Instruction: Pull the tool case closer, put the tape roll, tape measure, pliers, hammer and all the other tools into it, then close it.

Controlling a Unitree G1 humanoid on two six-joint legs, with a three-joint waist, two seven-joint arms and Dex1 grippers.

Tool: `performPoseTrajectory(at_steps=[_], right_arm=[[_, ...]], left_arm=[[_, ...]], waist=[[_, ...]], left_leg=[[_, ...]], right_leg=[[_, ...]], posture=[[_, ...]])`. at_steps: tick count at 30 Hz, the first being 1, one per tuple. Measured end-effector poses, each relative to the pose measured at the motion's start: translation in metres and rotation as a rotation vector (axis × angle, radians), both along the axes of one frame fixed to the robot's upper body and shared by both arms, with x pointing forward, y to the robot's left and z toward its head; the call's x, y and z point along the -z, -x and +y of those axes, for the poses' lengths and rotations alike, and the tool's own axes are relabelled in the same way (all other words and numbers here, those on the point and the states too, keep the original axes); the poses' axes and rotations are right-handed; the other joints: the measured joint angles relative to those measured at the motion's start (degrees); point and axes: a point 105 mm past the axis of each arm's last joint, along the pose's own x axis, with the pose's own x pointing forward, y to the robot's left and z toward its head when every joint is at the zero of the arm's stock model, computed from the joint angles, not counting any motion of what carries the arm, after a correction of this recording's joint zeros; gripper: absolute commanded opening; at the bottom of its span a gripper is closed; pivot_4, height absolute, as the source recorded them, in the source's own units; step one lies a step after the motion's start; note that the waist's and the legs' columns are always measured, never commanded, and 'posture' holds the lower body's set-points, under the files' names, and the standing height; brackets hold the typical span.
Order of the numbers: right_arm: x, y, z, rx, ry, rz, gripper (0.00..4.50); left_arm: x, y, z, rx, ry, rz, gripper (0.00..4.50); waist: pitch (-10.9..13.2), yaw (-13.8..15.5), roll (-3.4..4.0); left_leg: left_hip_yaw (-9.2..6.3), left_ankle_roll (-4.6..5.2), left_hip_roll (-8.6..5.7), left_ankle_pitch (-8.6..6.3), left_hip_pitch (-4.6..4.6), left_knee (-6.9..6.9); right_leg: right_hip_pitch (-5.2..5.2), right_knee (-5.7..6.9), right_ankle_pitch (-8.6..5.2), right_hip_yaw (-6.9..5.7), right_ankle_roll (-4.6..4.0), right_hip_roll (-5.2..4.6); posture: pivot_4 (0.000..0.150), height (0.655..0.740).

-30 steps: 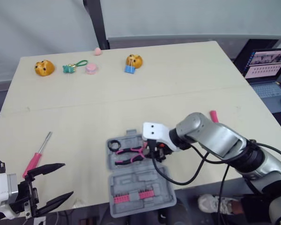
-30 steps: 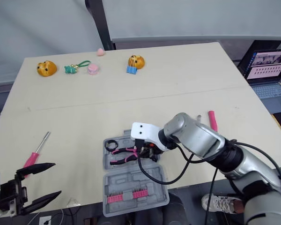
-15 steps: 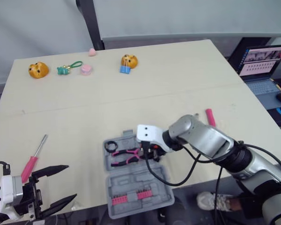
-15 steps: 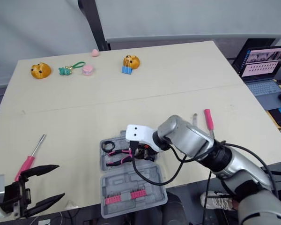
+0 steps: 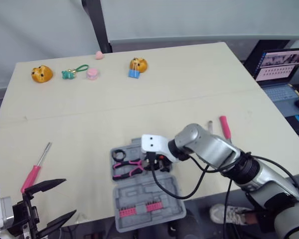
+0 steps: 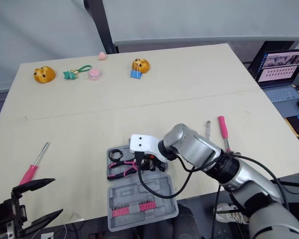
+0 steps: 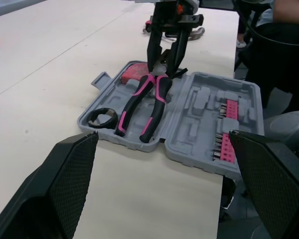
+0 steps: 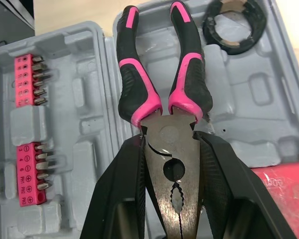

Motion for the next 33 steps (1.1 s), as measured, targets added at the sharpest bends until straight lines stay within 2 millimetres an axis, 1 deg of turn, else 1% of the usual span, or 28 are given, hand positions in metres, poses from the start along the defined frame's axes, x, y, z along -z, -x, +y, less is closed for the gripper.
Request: performPoseTrajectory(at_steps=[7, 10, 23, 25, 26, 29, 33], right_arm=[[0.004, -0.001, 0.001, -0.002, -0.003, 0.005, 0.97], [0.009, -0.002, -0.002, 0.012, 0.002, 0.017, 0.97], [0.01, -0.002, -0.001, 0.002, 0.001, 0.015, 0.97], [0.01, -0.002, -0.001, 0.001, 0.001, 0.017, 2.0], [0.01, -0.002, -0.001, 0.0, 0.001, 0.02, 2.37], [0.01, -0.001, -0.001, -0.005, 0.002, 0.03, 3.74], [0.005, 0.0, -0.005, 0.008, -0.007, 0.042, 3.74]], left_arm=[[0.003, 0.0, 0.002, -0.008, 0.004, 0.0, 4.5], [0.005, 0.0, 0.0, -0.001, 0.009, 0.008, 4.5], [0.011, 0.002, -0.003, 0.005, 0.008, 0.033, 4.5], [0.011, 0.002, -0.003, 0.005, 0.007, 0.032, 4.5], [0.011, 0.002, -0.003, 0.005, 0.007, 0.032, 4.5], [0.011, 0.002, -0.004, 0.006, 0.008, 0.033, 4.5], [0.012, 0.002, -0.004, 0.01, 0.011, 0.036, 4.5]], waist=[[0.0, -0.1, 0.0], [0.0, -0.1, 0.0], [0.0, -0.1, 0.0], [0.0, -0.1, 0.0], [0.0, -0.1, 0.0], [0.0, 0.0, 0.0], [0.0, 0.0, 0.0]], left_leg=[[0.01, 0.0, 0.01, 0.0, 0.0, -0.01], [0.01, 0.0, 0.01, 0.0, 0.0, -0.01], [0.01, 0.0, 0.03, 0.0, 0.01, -0.01], [0.01, 0.0, 0.03, 0.0, 0.01, -0.01], [0.01, 0.0, 0.03, 0.0, 0.01, -0.02], [0.01, 0.0, 0.02, 0.0, 0.01, -0.02], [0.0, 0.0, 0.03, 0.0, 0.01, -0.02]], right_leg=[[-0.01, 0.01, 0.0, 0.0, 0.0, 0.0], [-0.02, 0.01, 0.0, 0.01, 0.0, 0.0], [-0.02, 0.01, 0.0, 0.01, -0.01, 0.01], [-0.02, 0.01, 0.0, 0.01, -0.01, 0.01], [-0.02, 0.01, 0.0, 0.01, -0.01, 0.01], [-0.02, 0.01, 0.0, 0.02, -0.01, 0.0], [-0.02, 0.01, 0.0, 0.02, -0.01, 0.0]], posture=[[0.15, 0.7155], [0.15, 0.7155], [0.15, 0.7155], [0.15, 0.7155], [0.15, 0.7155], [0.15, 0.7155], [0.15, 0.7155]])
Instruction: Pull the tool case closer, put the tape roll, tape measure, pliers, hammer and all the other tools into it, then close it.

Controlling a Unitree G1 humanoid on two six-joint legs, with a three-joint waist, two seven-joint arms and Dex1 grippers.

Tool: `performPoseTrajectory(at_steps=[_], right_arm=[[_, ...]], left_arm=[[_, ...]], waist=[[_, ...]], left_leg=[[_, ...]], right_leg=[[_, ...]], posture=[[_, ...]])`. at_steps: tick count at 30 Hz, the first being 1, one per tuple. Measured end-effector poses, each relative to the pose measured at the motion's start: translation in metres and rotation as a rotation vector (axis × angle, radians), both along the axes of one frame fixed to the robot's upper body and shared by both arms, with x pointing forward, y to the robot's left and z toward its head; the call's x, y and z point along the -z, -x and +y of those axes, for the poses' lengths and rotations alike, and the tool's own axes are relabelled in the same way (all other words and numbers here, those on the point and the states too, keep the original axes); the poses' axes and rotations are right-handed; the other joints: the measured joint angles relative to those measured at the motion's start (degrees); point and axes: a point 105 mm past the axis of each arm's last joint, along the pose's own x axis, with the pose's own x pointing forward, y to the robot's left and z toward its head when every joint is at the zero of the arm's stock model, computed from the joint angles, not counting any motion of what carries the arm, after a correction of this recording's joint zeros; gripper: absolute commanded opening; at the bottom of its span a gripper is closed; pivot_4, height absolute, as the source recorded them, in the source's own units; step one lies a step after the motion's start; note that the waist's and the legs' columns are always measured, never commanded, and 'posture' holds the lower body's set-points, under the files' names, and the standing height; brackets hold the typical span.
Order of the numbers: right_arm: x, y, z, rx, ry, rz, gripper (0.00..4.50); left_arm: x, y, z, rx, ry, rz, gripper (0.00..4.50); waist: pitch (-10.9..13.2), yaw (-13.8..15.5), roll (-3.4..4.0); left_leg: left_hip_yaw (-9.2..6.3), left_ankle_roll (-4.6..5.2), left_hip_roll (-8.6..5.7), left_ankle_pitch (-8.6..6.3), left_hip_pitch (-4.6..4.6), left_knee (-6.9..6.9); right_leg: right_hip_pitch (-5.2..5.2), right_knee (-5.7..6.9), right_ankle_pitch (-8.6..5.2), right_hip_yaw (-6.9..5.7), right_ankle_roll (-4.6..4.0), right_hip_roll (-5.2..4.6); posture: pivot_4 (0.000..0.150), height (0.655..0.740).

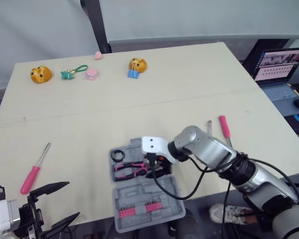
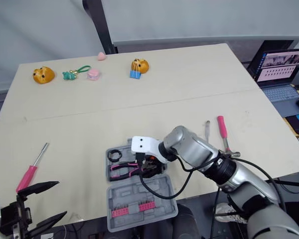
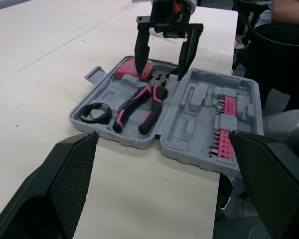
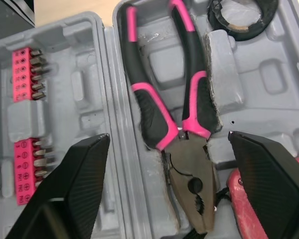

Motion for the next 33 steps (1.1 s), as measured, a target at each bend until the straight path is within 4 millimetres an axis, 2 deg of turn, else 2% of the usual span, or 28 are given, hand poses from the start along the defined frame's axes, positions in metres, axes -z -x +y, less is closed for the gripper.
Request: performPoseTrajectory(at_steps=[4, 7, 9, 11, 16, 23, 30, 33], right_arm=[[-0.02, 0.001, -0.002, 0.009, -0.063, -0.011, 3.74], [-0.025, 0.002, -0.003, 0.018, -0.111, -0.006, 3.74], [-0.021, 0.003, -0.005, 0.036, -0.144, 0.013, 3.24], [-0.015, 0.004, -0.007, 0.064, -0.187, 0.033, 2.53], [-0.013, 0.003, -0.011, 0.116, -0.303, 0.025, 0.09], [-0.004, 0.013, -0.006, 0.093, -0.406, 0.021, 0.09], [0.005, 0.008, 0.004, 0.072, -0.474, -0.012, 0.09], [0.017, 0.007, 0.008, 0.061, -0.452, -0.018, 0.09]], left_arm=[[0.002, -0.001, 0.0, -0.001, 0.007, 0.006, 4.5], [0.004, -0.004, -0.001, -0.003, 0.016, 0.01, 4.5], [0.006, -0.006, -0.001, -0.006, 0.017, 0.011, 4.5], [0.006, -0.007, -0.002, -0.007, 0.018, 0.009, 4.5], [0.006, -0.008, -0.002, -0.01, 0.02, 0.007, 4.5], [0.006, -0.011, -0.003, -0.008, 0.022, 0.007, 4.5], [0.006, -0.013, -0.004, -0.001, 0.018, 0.012, 4.5], [0.006, -0.012, -0.004, -0.004, 0.017, 0.015, 4.5]], waist=[[0.0, 0.0, 0.0], [0.0, 0.0, -0.01], [0.0, 0.1, -0.02], [0.0, 0.1, -0.02], [0.0, 0.1, -0.02], [0.0, 0.1, -0.03], [0.0, 0.1, -0.05], [0.0, 0.0, -0.05]], left_leg=[[0.0, 0.0, 0.0, 0.0, 0.0, 0.0], [0.0, 0.0, 0.0, 0.0, 0.01, -0.01], [0.01, 0.0, -0.01, 0.0, 0.01, -0.03], [0.02, 0.0, -0.02, 0.0, 0.01, -0.06], [0.07, 0.0, -0.02, 0.0, 0.05, -0.07], [0.14, 0.01, -0.02, 0.0, 0.11, -0.08], [0.17, 0.0, -0.01, 0.0, 0.16, -0.1], [0.17, 0.0, -0.02, 0.0, 0.16, -0.11]], right_leg=[[0.0, 0.0, 0.0, 0.0, 0.0, 0.0], [0.01, 0.0, 0.0, 0.0, 0.0, 0.0], [0.01, -0.02, 0.0, 0.0, 0.0, 0.0], [0.01, -0.03, 0.0, 0.01, 0.0, -0.01], [0.03, -0.02, 0.0, 0.01, 0.0, 0.0], [0.03, 0.01, 0.0, 0.09, 0.0, 0.01], [0.05, 0.02, 0.0, 0.11, 0.0, 0.01], [0.04, 0.02, 0.0, 0.11, 0.0, 0.02]], posture=[[0.15, 0.7155], [0.15, 0.7155], [0.15, 0.7155], [0.15, 0.7155], [0.15, 0.7155], [0.15, 0.7155], [0.15, 0.7155], [0.15, 0.7155]])
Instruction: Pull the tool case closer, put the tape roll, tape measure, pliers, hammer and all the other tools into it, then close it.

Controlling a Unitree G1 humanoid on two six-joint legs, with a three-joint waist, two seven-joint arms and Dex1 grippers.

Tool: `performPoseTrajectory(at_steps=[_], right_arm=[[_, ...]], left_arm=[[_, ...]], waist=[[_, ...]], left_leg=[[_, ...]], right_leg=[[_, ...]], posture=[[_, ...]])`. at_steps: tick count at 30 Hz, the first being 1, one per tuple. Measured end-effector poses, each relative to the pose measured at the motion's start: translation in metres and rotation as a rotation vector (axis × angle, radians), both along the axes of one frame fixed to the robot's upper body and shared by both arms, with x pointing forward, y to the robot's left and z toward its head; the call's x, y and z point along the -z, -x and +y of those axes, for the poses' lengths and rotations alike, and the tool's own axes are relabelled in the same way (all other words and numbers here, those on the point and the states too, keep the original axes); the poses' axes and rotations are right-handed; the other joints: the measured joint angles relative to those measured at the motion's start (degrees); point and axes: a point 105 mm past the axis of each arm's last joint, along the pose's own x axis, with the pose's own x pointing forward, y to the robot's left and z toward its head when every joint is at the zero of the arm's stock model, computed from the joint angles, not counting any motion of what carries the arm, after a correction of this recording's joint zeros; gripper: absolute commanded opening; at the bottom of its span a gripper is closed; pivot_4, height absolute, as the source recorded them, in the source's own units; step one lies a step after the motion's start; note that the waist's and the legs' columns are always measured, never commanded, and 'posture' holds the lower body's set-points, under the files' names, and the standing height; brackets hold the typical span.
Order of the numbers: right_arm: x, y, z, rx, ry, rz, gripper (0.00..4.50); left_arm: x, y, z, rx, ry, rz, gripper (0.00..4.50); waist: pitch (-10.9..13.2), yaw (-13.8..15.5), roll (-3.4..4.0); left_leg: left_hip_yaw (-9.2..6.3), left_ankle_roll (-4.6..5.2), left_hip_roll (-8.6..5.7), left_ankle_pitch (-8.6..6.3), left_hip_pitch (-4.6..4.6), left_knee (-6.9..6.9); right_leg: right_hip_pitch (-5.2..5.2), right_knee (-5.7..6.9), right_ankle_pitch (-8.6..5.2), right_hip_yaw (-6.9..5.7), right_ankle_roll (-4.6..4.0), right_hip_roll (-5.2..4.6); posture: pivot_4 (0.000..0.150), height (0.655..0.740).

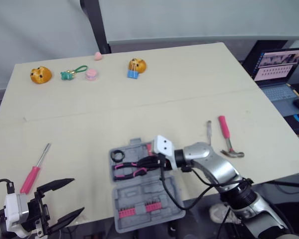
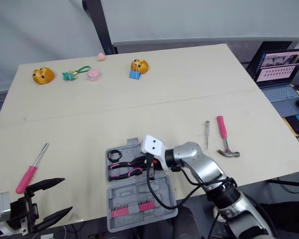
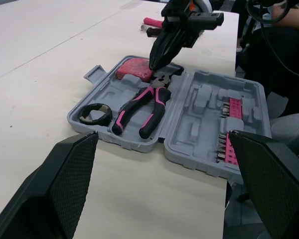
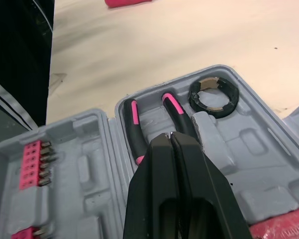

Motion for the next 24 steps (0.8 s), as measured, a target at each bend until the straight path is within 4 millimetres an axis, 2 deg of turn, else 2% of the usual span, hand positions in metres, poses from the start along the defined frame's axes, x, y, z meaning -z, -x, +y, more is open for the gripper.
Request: performPoseTrajectory(at_steps=[9, 24], right_arm=[[0.024, -0.005, -0.002, 0.004, 0.043, 0.004, 0.09], [0.037, -0.005, 0.002, -0.069, 0.086, -0.129, 0.09]], left_arm=[[0.003, 0.006, 0.002, -0.014, -0.004, 0.024, 4.5], [0.002, 0.004, 0.002, -0.015, -0.005, 0.016, 4.5]], waist=[[0.0, 0.0, 0.0], [-0.9, -0.1, -0.12]], left_leg=[[0.01, 0.0, 0.01, 0.0, 0.01, 0.01], [0.04, 0.0, 0.04, 0.0, 0.24, -0.1]], right_leg=[[0.01, 0.02, 0.0, 0.0, 0.0, 0.0], [0.16, 0.0, -0.02, -0.01, -0.04, 0.0]], posture=[[0.15, 0.7155], [0.15, 0.7155]])
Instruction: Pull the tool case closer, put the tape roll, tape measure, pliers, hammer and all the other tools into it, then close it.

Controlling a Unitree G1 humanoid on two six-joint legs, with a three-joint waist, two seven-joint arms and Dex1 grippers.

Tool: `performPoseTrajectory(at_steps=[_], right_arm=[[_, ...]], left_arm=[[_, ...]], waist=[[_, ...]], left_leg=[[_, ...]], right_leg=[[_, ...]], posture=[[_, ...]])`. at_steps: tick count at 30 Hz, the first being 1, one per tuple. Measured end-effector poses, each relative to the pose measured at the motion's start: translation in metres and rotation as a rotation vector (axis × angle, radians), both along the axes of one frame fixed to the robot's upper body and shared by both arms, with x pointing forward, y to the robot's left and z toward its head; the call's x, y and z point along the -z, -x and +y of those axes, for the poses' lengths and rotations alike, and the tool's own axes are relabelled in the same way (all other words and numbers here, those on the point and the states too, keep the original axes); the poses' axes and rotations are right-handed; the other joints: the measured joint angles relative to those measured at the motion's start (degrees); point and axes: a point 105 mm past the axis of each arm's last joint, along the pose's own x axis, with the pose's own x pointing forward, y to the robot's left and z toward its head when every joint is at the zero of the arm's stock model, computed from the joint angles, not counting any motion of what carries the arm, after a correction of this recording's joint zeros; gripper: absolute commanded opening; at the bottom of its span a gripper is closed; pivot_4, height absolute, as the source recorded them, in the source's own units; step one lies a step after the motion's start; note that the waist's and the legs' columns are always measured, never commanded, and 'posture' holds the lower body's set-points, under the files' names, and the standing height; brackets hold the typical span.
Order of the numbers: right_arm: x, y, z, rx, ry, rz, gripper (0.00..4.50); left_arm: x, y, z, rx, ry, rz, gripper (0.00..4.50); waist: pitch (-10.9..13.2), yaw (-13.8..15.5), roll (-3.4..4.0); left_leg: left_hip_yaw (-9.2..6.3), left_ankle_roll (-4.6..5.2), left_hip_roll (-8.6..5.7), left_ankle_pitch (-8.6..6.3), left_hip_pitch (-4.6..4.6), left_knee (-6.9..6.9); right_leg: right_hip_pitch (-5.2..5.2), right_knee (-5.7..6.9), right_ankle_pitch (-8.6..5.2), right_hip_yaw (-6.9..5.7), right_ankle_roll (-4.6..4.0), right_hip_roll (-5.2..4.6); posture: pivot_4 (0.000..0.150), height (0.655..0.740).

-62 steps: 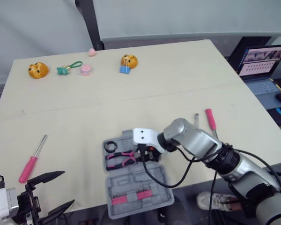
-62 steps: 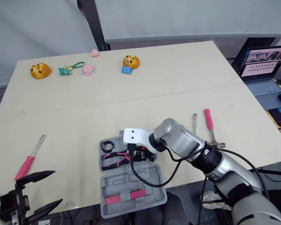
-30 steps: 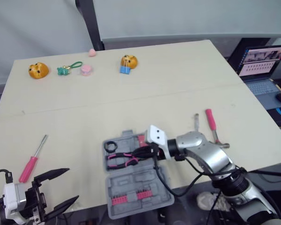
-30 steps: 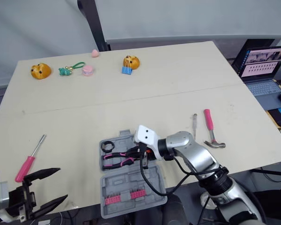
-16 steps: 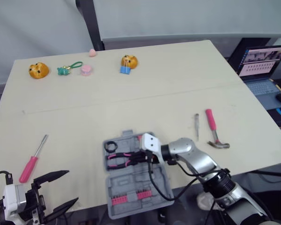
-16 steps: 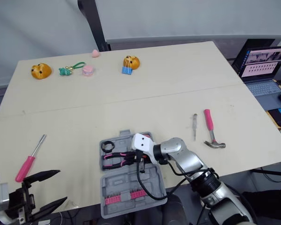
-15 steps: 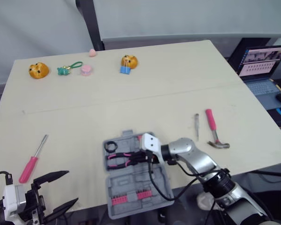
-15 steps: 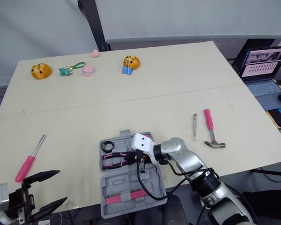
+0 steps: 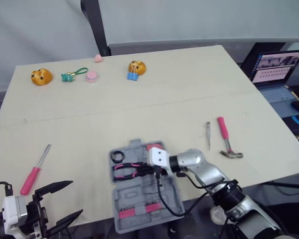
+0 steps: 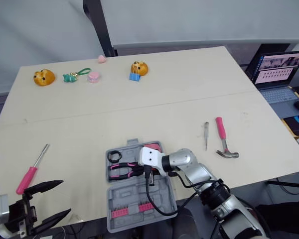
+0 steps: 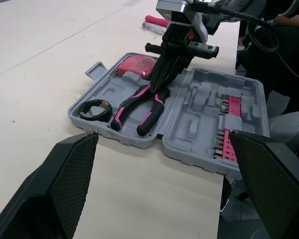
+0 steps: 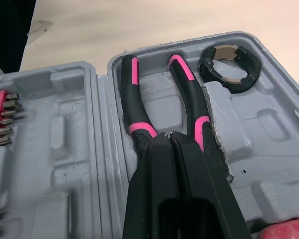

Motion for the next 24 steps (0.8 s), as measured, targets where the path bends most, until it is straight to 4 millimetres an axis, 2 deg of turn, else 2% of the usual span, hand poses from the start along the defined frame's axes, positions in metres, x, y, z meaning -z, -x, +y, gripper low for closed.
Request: performPoseTrajectory(at_steps=[3, 6, 20, 24], right_arm=[[0.002, 0.0, 0.002, -0.019, 0.026, -0.032, 0.09], [0.006, 0.0, 0.002, -0.026, 0.046, -0.041, 0.09], [0.011, 0.0, 0.004, -0.027, 0.067, -0.044, 0.09], [0.007, -0.005, 0.005, 0.04, 0.03, 0.009, 0.09]], left_arm=[[0.0, 0.0, 0.0, 0.002, 0.0, 0.0, 4.5], [0.001, 0.0, -0.001, 0.006, 0.002, 0.001, 4.5], [0.002, 0.0, -0.002, 0.008, 0.008, 0.003, 4.5], [0.001, -0.003, -0.003, 0.003, 0.014, 0.002, 4.5]], waist=[[-0.3, 0.0, 0.0], [-0.4, 0.0, 0.21], [-0.9, 0.0, 0.3], [-0.9, 0.1, 0.36]], left_leg=[[0.0, -0.02, 0.02, -0.01, 0.2, -0.09], [0.0, -0.07, 0.11, -0.11, 0.94, -0.3], [-0.03, -0.18, 0.3, -0.2, 1.02, -0.28], [-0.04, -0.21, 0.36, -0.22, 0.96, -0.25]], right_leg=[[0.14, -0.01, -0.03, -0.01, -0.06, 0.01], [0.84, -0.21, -0.09, -0.09, -0.16, 0.03], [0.88, -0.37, -0.16, -0.11, -0.29, 0.04], [0.82, -0.34, -0.19, -0.14, -0.34, 0.04]], posture=[[0.15, 0.7155], [0.15, 0.7155], [0.15, 0.7155], [0.15, 0.7155]])
